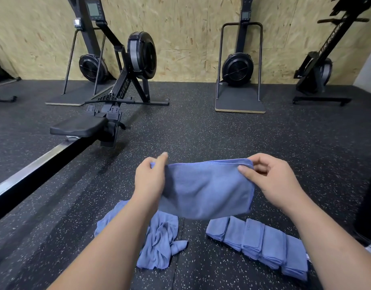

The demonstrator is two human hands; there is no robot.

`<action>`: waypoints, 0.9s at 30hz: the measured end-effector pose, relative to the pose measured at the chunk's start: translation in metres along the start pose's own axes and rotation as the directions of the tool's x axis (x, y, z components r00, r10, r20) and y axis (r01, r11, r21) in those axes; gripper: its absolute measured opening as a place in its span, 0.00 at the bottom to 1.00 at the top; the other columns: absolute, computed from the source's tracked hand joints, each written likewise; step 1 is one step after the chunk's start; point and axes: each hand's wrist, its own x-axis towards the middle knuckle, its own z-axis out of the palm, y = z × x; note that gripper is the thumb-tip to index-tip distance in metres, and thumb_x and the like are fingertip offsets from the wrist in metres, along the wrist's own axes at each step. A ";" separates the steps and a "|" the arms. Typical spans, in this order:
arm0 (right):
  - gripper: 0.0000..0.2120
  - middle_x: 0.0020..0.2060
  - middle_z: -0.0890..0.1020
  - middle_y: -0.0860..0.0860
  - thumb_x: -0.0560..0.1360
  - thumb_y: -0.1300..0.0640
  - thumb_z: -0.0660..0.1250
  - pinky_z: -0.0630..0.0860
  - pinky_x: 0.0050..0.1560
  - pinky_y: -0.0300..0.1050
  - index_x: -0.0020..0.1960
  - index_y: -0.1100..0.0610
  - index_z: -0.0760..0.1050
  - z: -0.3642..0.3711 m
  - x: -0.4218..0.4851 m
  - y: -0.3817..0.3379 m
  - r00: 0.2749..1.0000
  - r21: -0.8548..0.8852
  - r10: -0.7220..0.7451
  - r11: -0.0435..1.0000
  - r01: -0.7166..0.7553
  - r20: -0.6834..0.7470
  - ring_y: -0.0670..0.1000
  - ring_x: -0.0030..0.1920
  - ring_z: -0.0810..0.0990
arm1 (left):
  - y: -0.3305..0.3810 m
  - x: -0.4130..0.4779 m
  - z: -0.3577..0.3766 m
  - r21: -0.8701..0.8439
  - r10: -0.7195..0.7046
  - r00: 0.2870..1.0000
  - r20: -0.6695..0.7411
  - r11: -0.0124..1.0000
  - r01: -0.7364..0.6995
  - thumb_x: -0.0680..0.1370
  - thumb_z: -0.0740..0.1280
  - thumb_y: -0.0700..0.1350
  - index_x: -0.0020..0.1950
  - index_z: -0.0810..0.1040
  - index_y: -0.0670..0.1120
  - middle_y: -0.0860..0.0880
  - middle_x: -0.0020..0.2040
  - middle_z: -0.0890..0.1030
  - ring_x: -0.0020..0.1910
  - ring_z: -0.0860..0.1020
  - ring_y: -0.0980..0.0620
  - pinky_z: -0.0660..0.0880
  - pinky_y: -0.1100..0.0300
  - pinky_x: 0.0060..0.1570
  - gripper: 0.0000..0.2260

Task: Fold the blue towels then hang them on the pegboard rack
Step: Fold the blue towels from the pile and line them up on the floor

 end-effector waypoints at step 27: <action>0.09 0.44 0.88 0.48 0.73 0.59 0.81 0.84 0.54 0.57 0.46 0.47 0.85 0.022 -0.008 -0.016 0.987 -0.062 -0.083 0.994 0.092 0.134 0.58 0.44 0.87 | -0.004 -0.044 0.032 0.069 -0.004 0.782 0.624 0.996 -0.050 0.81 0.73 0.54 0.39 0.77 0.41 0.46 0.34 0.74 0.35 0.69 0.49 0.70 0.59 0.34 0.19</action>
